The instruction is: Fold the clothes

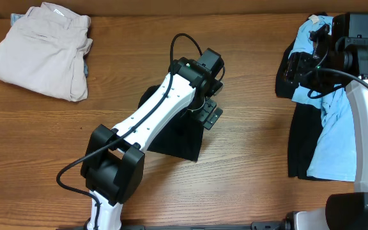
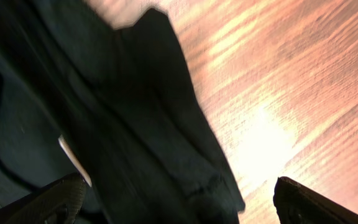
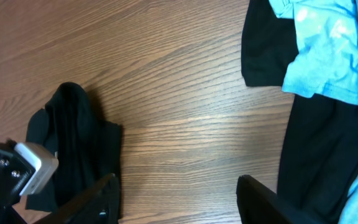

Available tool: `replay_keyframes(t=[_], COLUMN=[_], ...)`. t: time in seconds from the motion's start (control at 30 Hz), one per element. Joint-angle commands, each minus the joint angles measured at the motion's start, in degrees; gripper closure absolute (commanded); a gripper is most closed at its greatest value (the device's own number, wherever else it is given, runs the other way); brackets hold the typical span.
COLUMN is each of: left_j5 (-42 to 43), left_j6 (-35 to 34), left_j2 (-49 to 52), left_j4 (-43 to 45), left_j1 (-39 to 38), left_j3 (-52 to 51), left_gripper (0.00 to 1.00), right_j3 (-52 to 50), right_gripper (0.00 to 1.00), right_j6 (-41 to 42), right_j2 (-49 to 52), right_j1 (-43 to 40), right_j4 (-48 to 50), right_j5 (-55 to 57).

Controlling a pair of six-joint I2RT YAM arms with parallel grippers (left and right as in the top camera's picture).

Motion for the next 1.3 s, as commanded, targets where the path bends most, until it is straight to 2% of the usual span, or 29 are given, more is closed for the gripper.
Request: replay_keyframes(t=[0.0, 0.17, 0.33, 0.53, 0.67, 0.77, 0.87, 1.0, 1.03, 1.1, 1.13, 1.27], left_j5=[-1.4, -2.9, -5.1, -5.7, -5.7, -5.6, -5.4, -3.4, -1.6, 0.1, 0.0, -1.9], left_j6=[2.6, 2.1, -1.6, -3.1, -3.1, -3.1, -3.1, -3.1, -3.1, -3.1, -3.1, -3.8], left_j2=[1.1, 5.1, 9.3, 10.3, 10.3, 10.3, 10.7, 12.6, 13.0, 13.8, 14.0, 13.5], left_j4=[2.8, 3.5, 3.2, 3.3, 3.5, 4.0, 4.3, 4.1, 3.9, 3.3, 2.9, 2.0], left_j1=[-0.7, -1.2, -1.7, -2.1, -2.3, -2.3, -2.4, -2.3, -2.3, -2.3, -2.3, -1.1], left_j3=[-2.2, -2.8, -2.8, -2.8, -2.8, -2.8, -2.8, -2.8, -2.8, -2.8, -2.8, -2.2], left_gripper=[0.0, 0.0, 0.0, 0.01, 0.18, 0.43, 0.48, 0.6, 0.67, 0.91, 0.96, 0.96], right_j3=[1.6, 1.6, 1.5, 1.5, 1.5, 1.5, 1.5, 1.5, 1.5, 1.5, 1.5, 1.5], right_gripper=[0.33, 0.31, 0.28, 0.28, 0.27, 0.27, 0.27, 0.27, 0.27, 0.27, 0.27, 0.27], right_j6=[-0.6, -0.6, -0.6, -0.6, -0.6, -0.6, -0.6, -0.6, -0.6, -0.6, -0.6, -0.6], right_j2=[-1.0, -1.0, -1.0, -1.0, -1.0, -1.0, -0.9, -0.9, -0.9, -0.9, -0.9, -0.9], right_j1=[0.0, 0.0, 0.0, 0.0, 0.0, 0.0, 0.0, 0.0, 0.0, 0.0, 0.0, 0.0], right_j4=[-0.2, -0.3, -0.3, -0.1, -0.1, -0.1, -0.1, -0.1, -0.1, -0.1, -0.1, 0.0], right_j5=[-0.3, -0.3, -0.3, -0.3, -0.3, -0.3, -0.3, -0.3, -0.3, -0.3, -0.3, -0.3])
